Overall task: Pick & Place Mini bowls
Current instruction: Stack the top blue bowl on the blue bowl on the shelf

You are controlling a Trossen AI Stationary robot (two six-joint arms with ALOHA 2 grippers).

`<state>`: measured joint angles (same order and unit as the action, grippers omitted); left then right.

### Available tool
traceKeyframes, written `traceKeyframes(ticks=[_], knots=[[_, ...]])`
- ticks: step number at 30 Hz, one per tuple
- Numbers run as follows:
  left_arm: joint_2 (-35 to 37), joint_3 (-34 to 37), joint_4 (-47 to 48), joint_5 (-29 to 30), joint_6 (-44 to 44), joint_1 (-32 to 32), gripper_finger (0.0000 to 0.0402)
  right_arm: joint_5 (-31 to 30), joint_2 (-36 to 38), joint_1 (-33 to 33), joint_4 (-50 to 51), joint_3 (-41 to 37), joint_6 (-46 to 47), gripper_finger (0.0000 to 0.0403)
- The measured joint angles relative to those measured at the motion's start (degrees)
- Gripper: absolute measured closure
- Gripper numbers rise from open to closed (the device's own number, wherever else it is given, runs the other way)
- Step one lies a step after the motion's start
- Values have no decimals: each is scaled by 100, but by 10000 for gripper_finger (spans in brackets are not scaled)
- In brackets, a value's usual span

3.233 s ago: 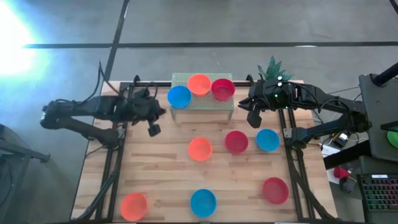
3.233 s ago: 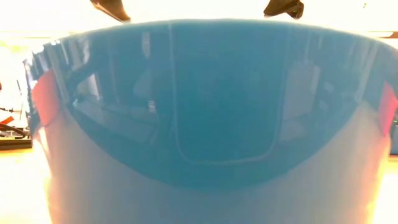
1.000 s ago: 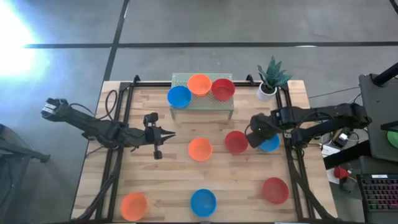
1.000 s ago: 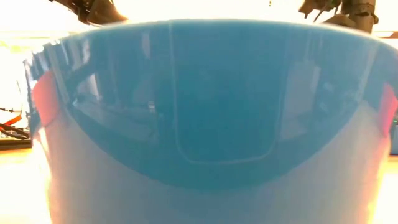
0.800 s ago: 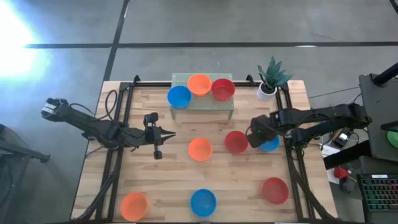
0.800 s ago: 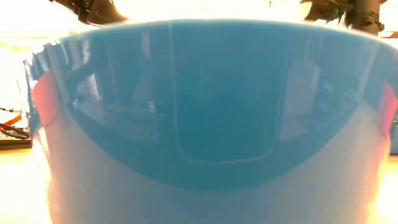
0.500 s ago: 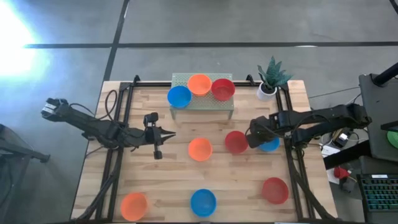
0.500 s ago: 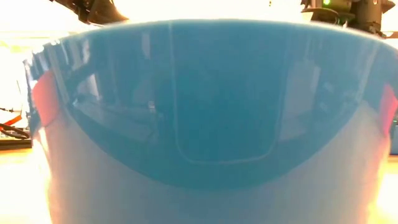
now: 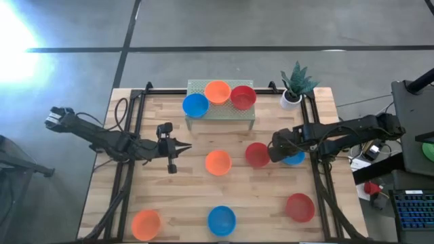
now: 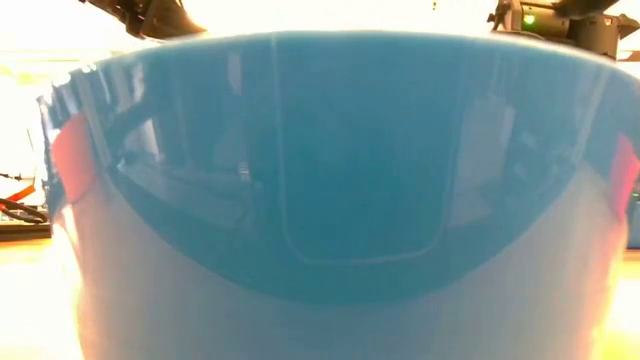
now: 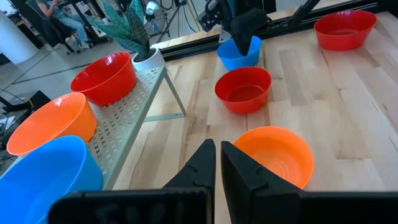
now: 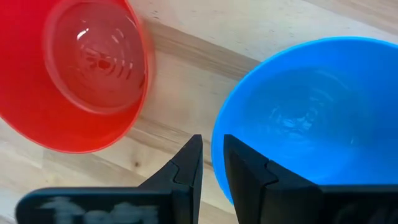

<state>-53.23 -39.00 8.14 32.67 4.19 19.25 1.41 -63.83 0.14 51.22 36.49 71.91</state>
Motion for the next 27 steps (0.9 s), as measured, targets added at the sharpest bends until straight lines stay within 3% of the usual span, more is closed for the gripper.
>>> traceKeyframes(ticks=[27], knots=[[0, 0, 4, -3, 28, 4, 381, 7, 8, 2, -1153, -805, -15, 339]])
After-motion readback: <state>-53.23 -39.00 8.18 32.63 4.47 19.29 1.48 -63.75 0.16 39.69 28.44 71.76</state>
